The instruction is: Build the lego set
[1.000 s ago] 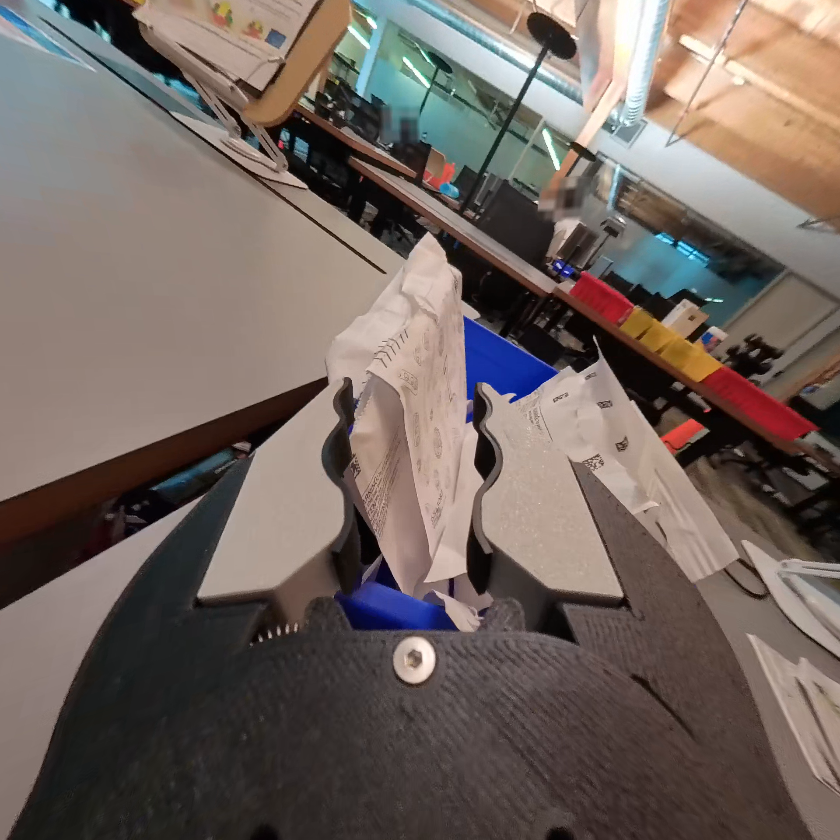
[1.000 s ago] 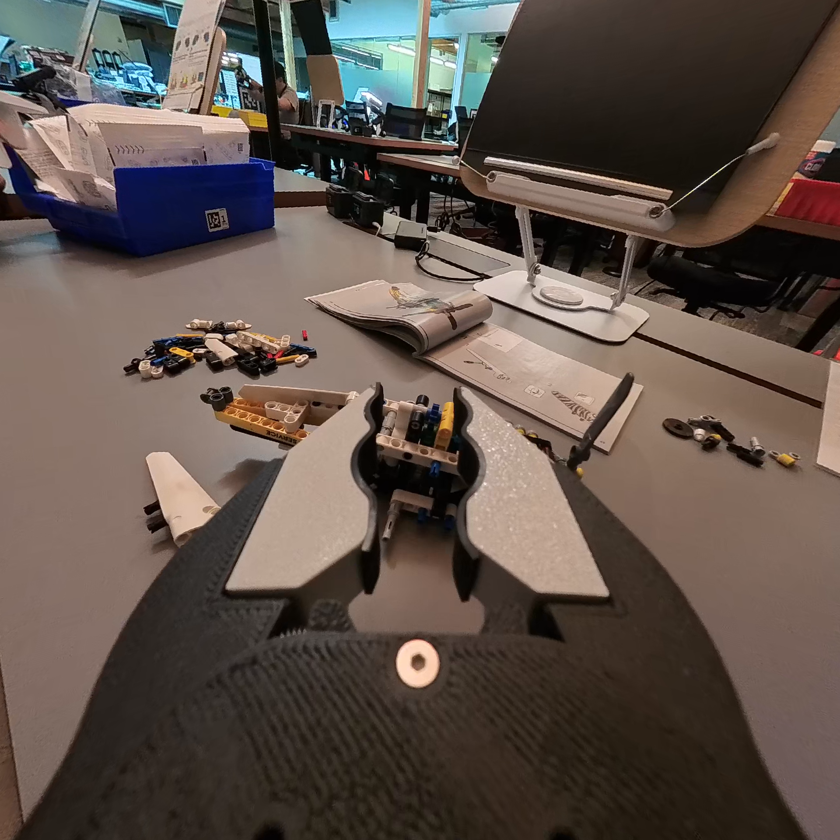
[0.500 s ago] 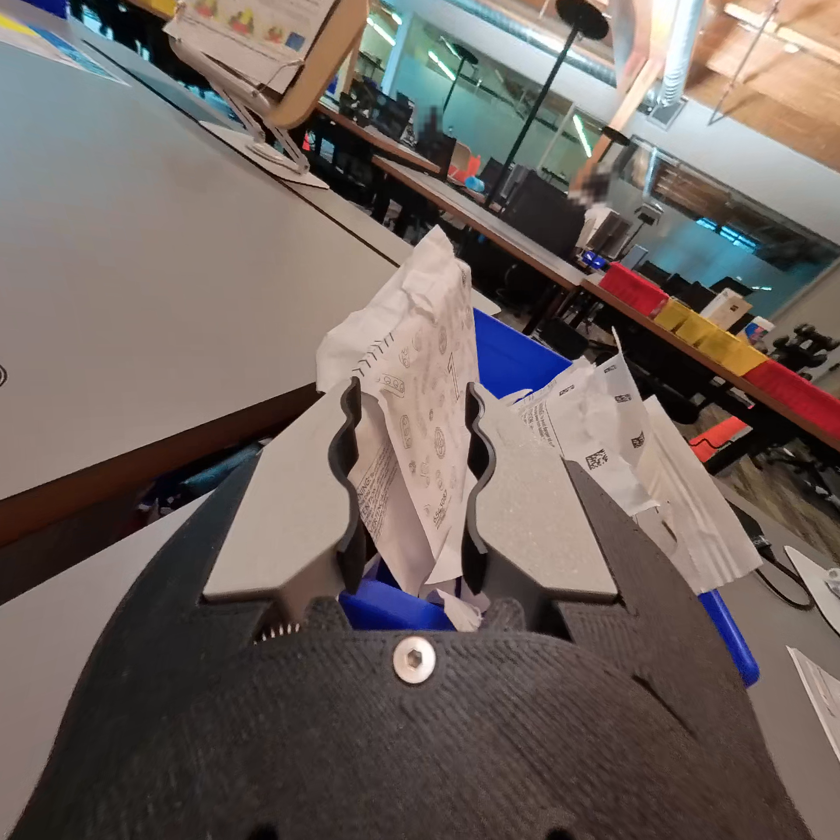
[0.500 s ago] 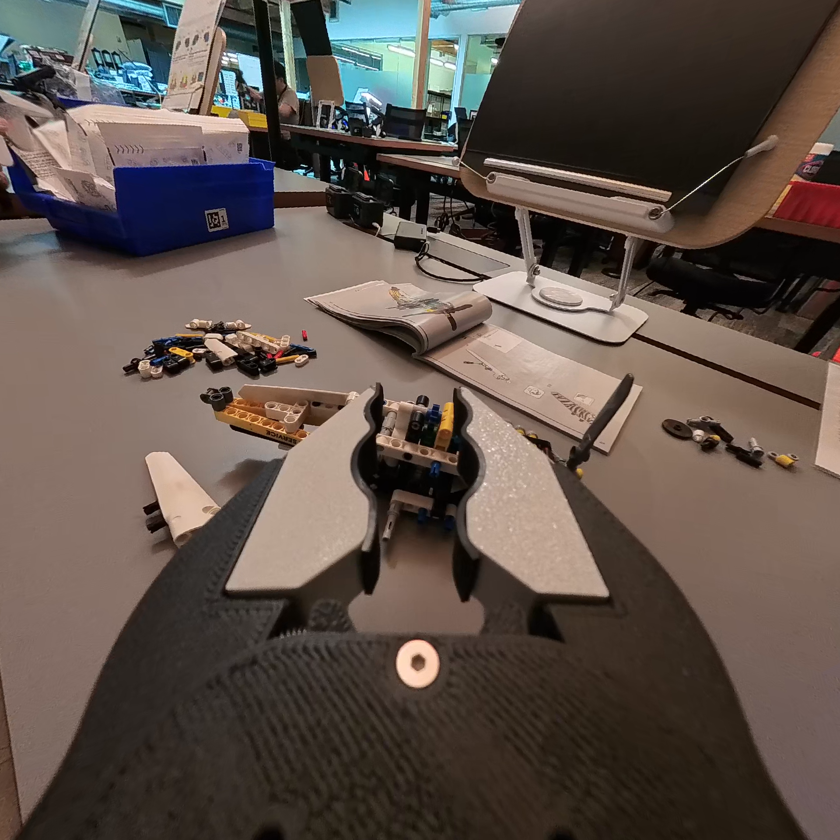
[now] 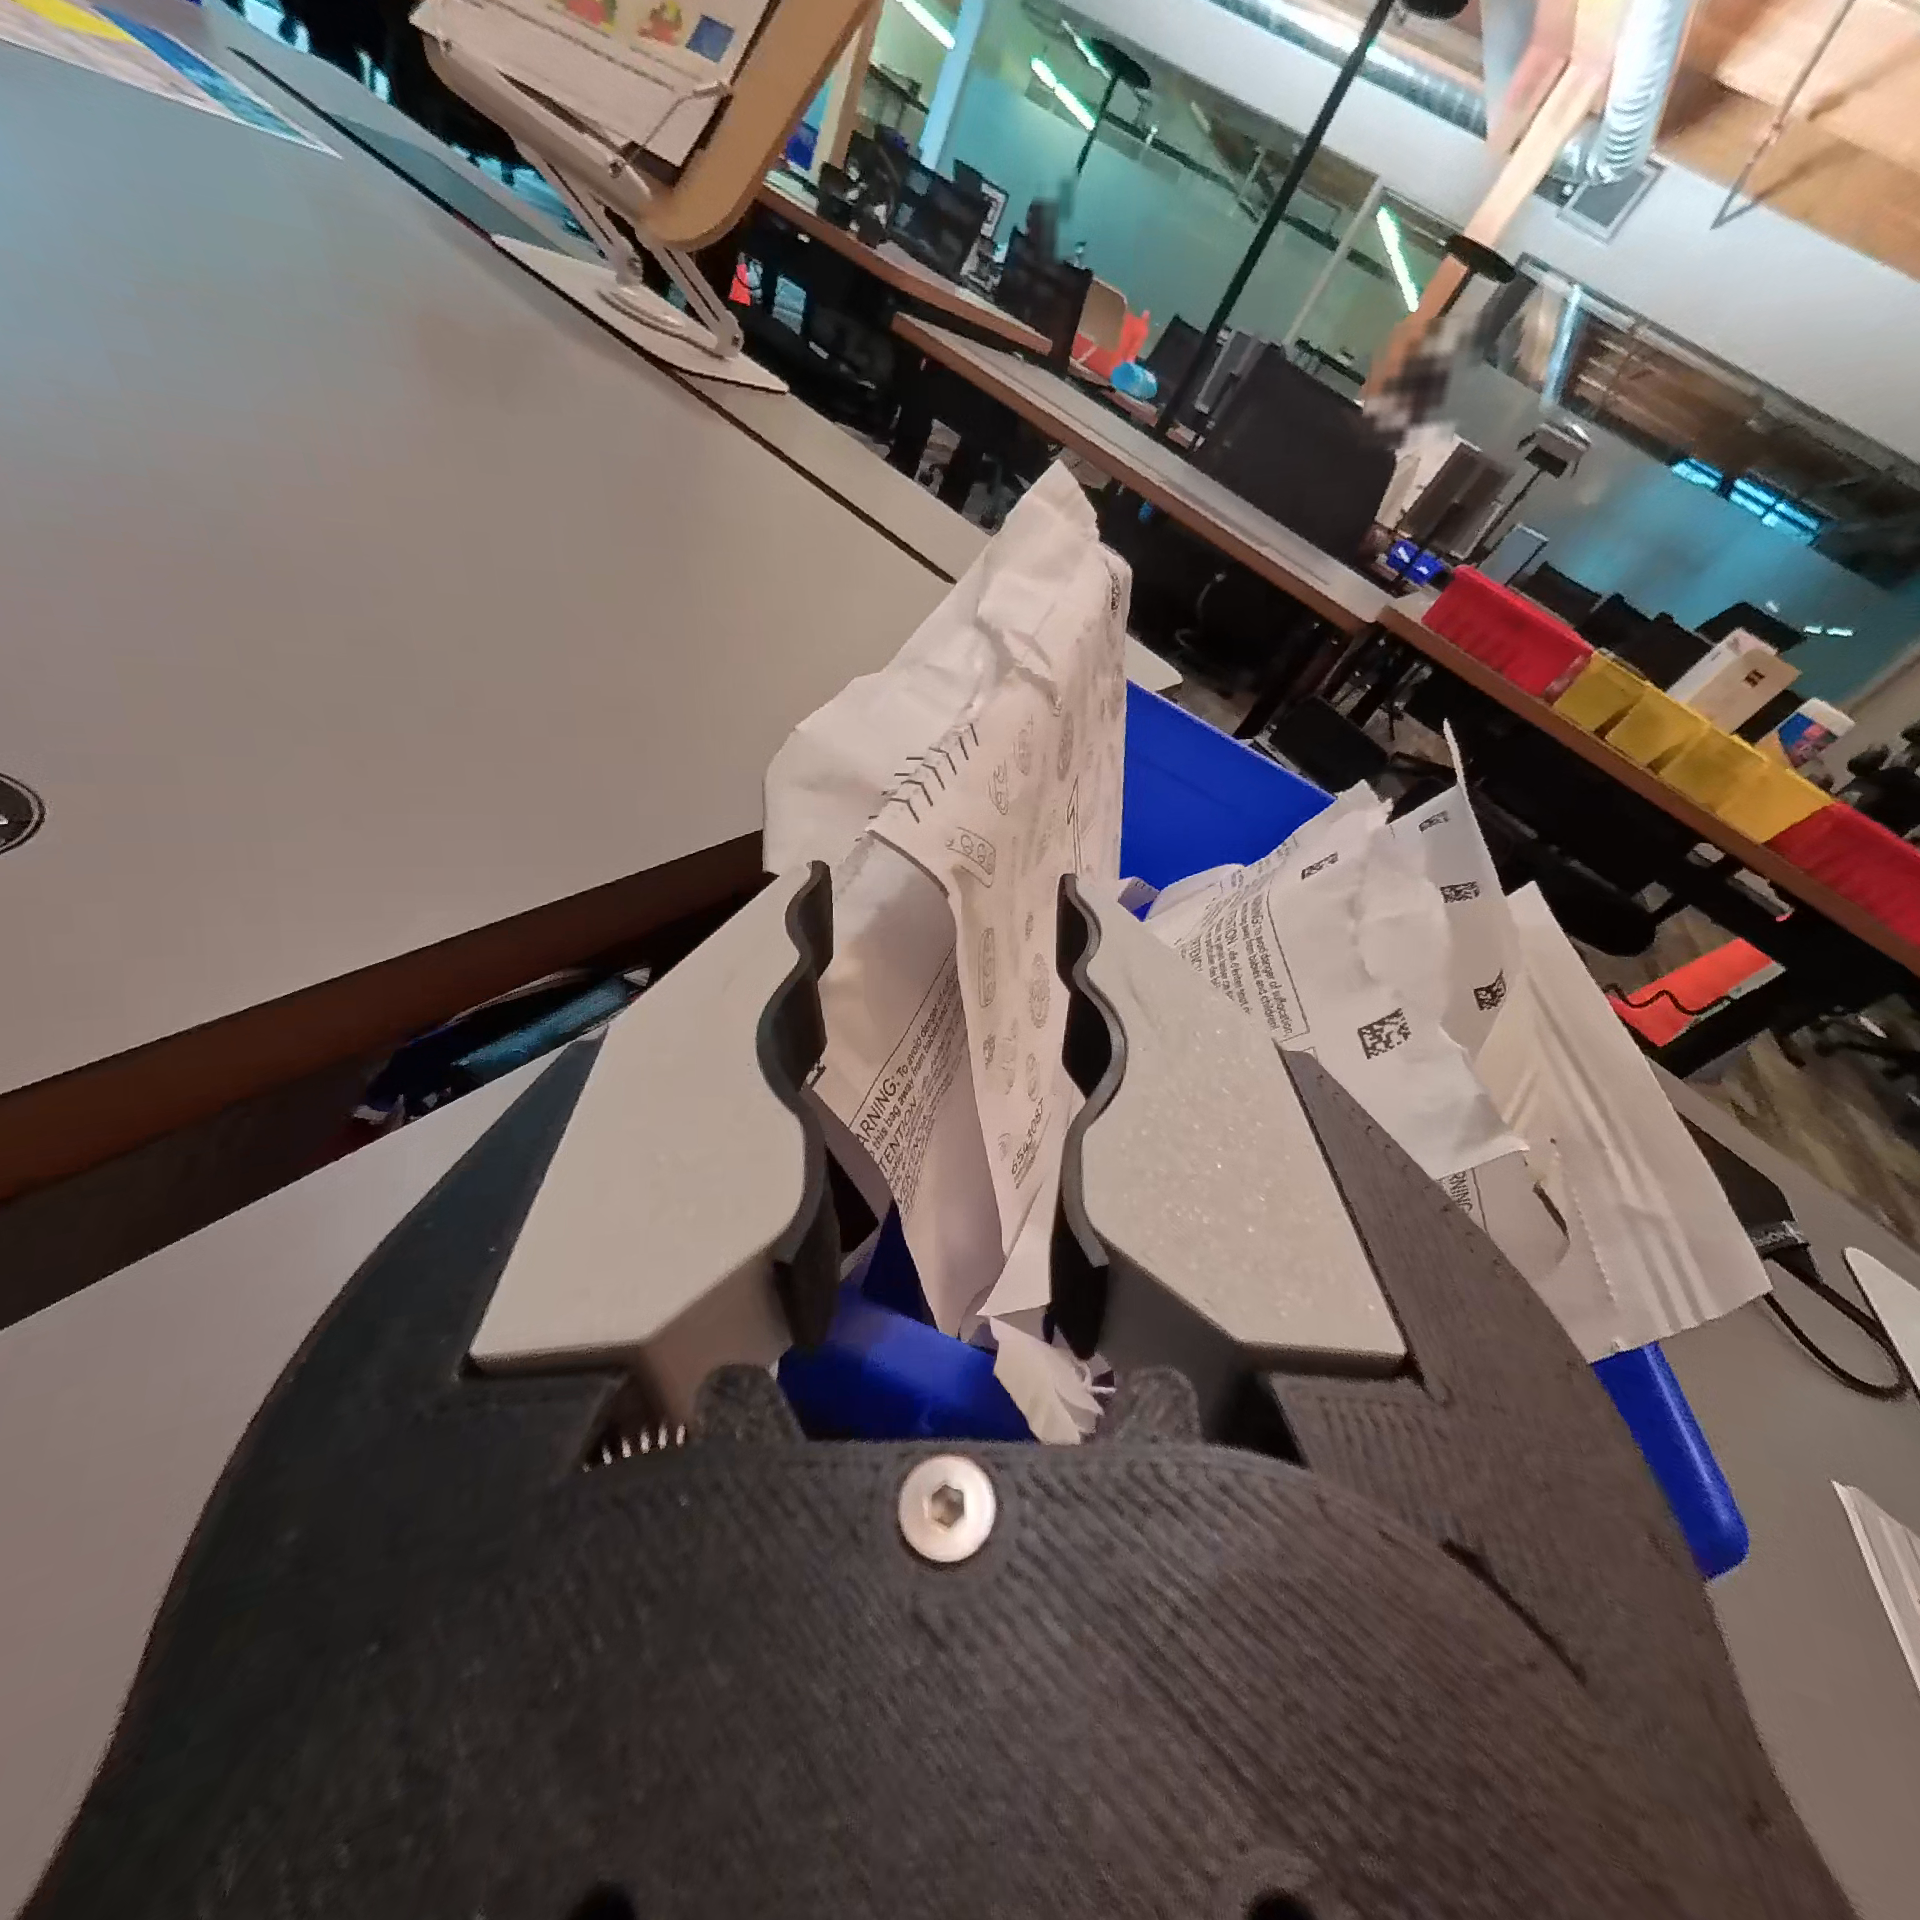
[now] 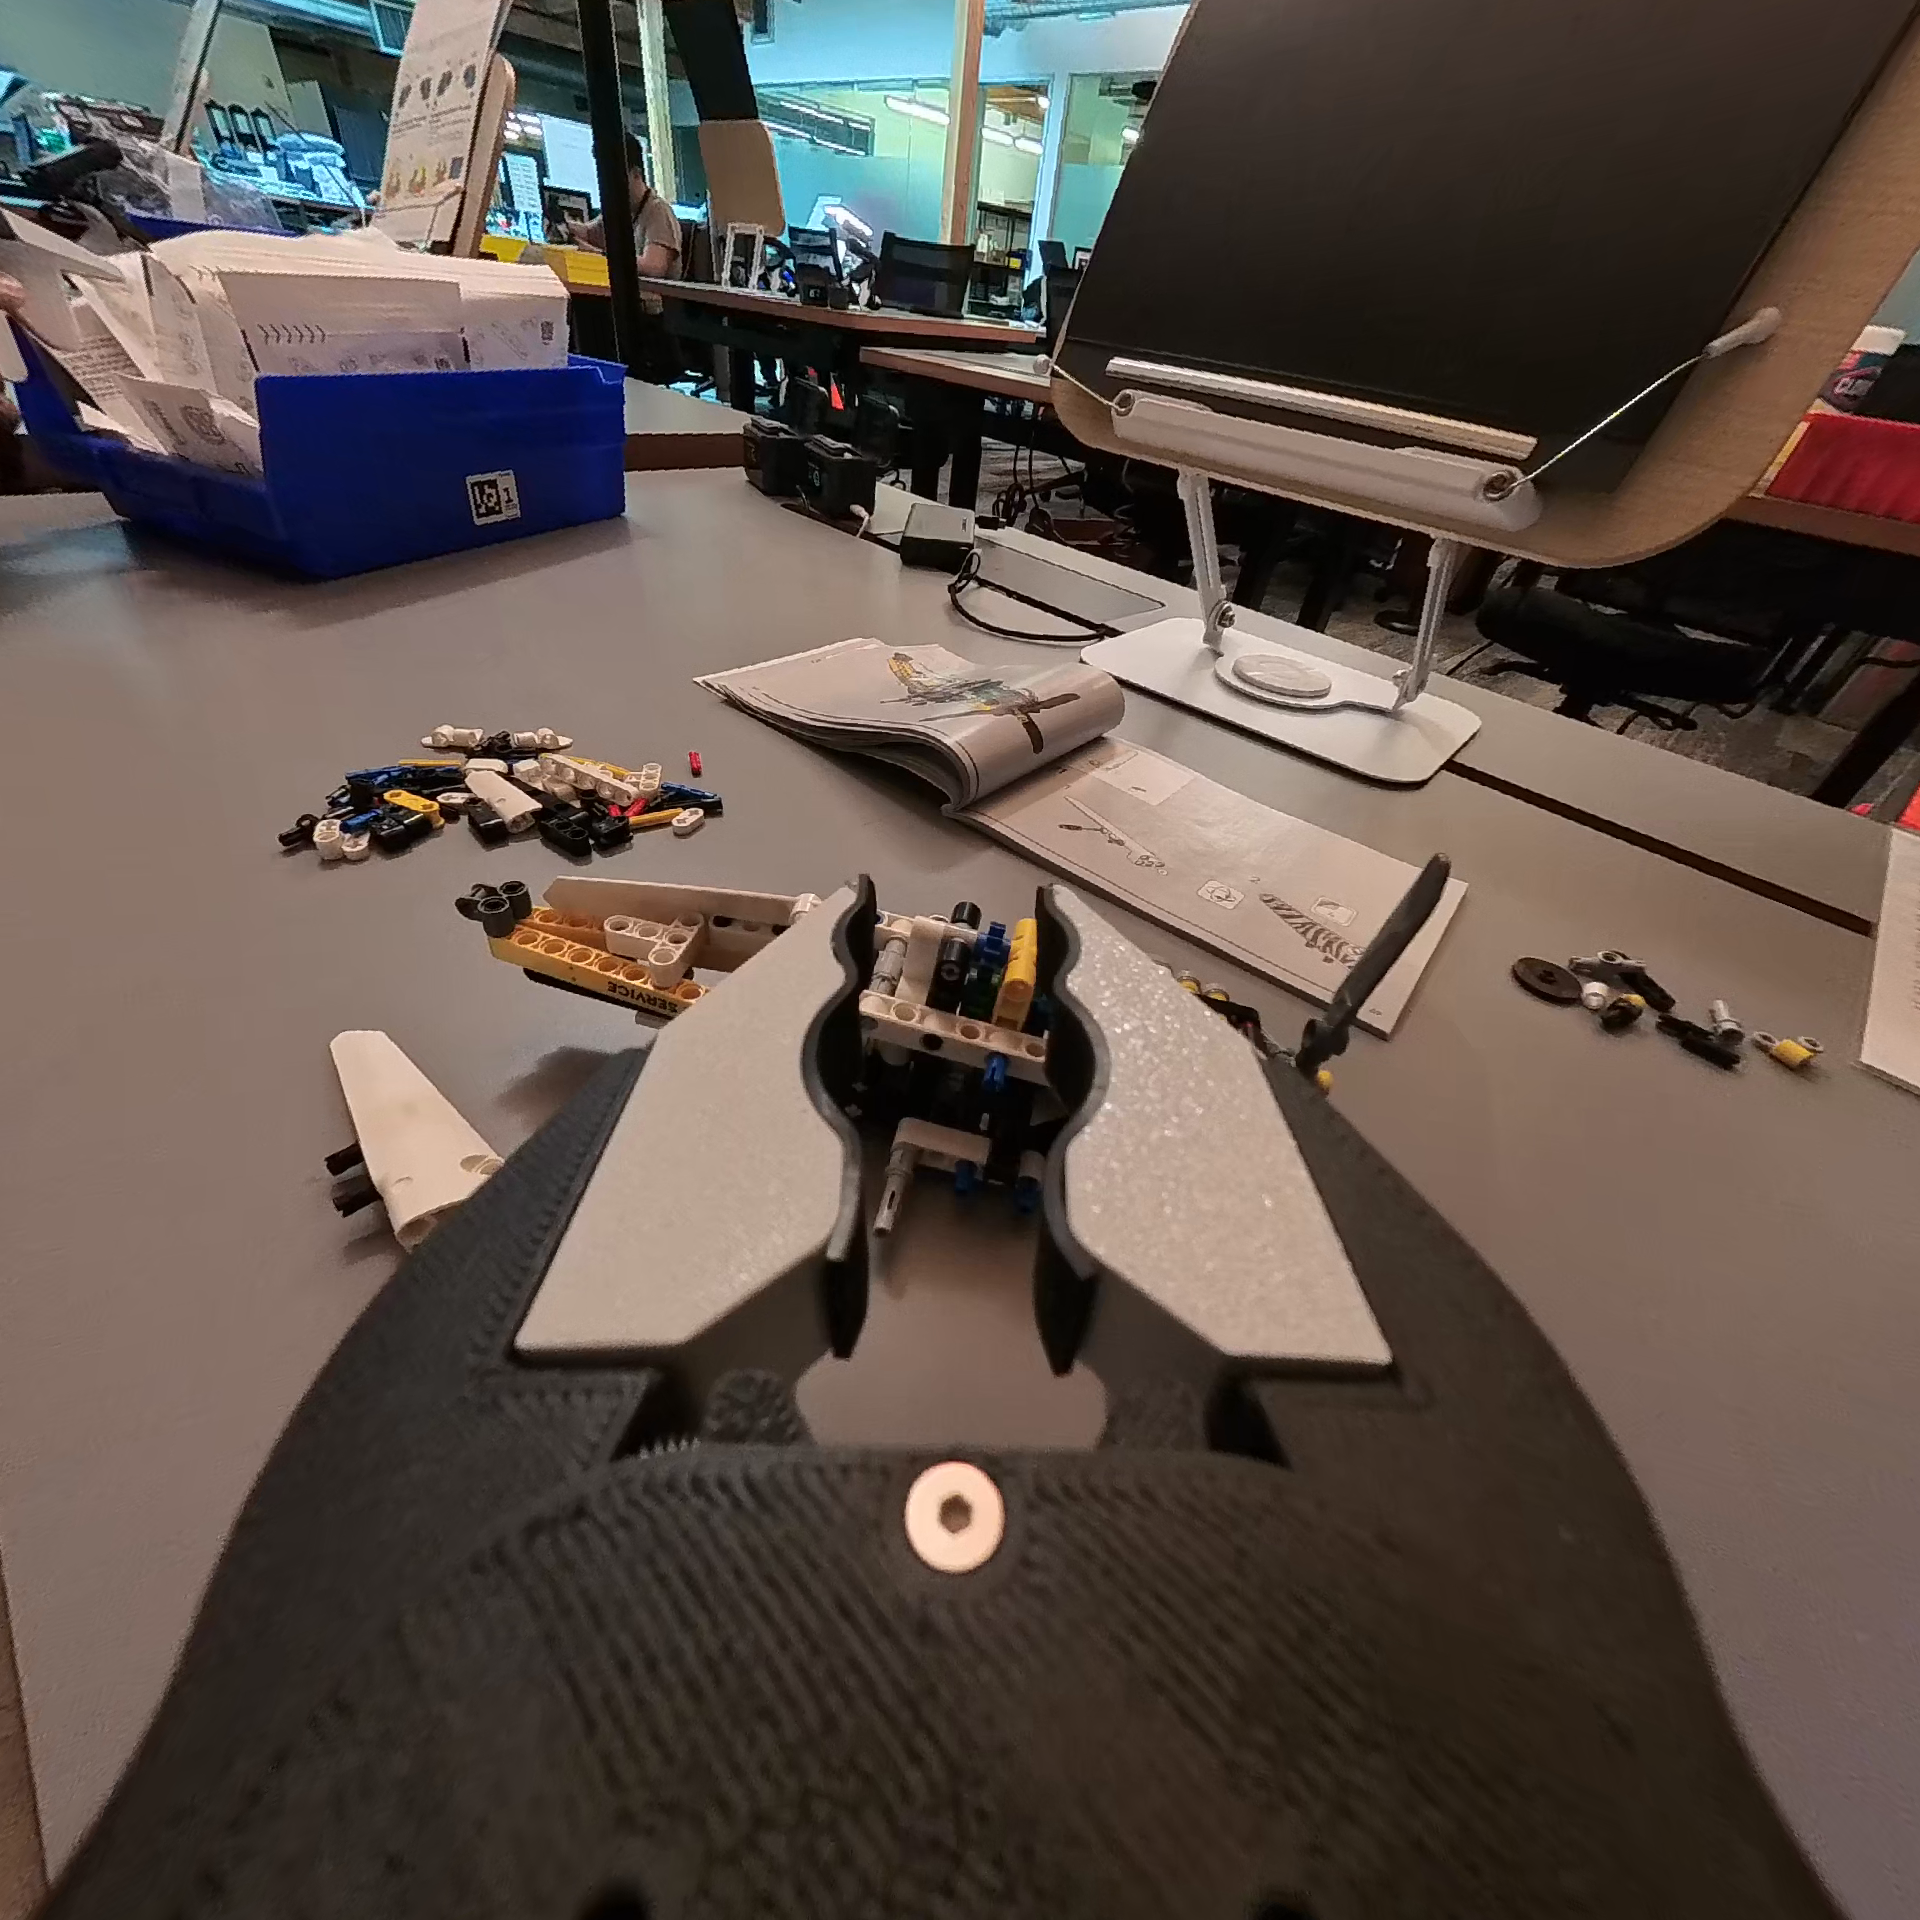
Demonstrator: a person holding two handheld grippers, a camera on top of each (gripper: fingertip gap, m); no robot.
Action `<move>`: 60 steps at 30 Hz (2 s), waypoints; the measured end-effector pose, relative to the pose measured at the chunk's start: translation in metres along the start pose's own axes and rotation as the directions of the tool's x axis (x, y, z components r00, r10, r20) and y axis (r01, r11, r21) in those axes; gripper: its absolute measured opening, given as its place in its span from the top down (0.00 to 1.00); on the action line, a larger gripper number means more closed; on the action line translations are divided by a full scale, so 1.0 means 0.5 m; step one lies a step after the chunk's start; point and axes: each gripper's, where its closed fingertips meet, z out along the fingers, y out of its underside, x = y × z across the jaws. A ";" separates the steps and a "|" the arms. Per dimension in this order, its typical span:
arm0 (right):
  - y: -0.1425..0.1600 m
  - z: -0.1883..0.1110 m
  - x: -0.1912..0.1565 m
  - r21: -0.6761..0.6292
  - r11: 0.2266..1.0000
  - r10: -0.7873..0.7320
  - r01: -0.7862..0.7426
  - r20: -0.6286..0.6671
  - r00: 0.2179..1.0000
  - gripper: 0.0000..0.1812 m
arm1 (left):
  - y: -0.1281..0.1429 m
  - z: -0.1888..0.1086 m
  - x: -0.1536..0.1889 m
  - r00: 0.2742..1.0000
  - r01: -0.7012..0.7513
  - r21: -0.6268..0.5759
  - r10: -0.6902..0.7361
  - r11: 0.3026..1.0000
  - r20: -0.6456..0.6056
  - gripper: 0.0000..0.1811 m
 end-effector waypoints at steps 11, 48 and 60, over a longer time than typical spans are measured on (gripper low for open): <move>0.000 0.000 -0.001 -0.003 1.000 -0.003 0.003 0.001 1.000 0.84 | -0.012 0.000 0.045 0.994 -0.016 0.040 0.020 0.999 -0.103 0.79; 0.001 0.003 -0.004 -0.007 1.000 -0.014 0.014 0.002 1.000 0.84 | -0.185 -0.165 0.117 0.855 0.162 0.304 0.020 0.939 -0.519 1.00; 0.000 0.003 -0.003 -0.003 1.000 -0.017 0.017 -0.002 1.000 0.84 | -0.144 -0.191 0.265 0.788 -0.208 0.360 0.374 0.909 -0.490 1.00</move>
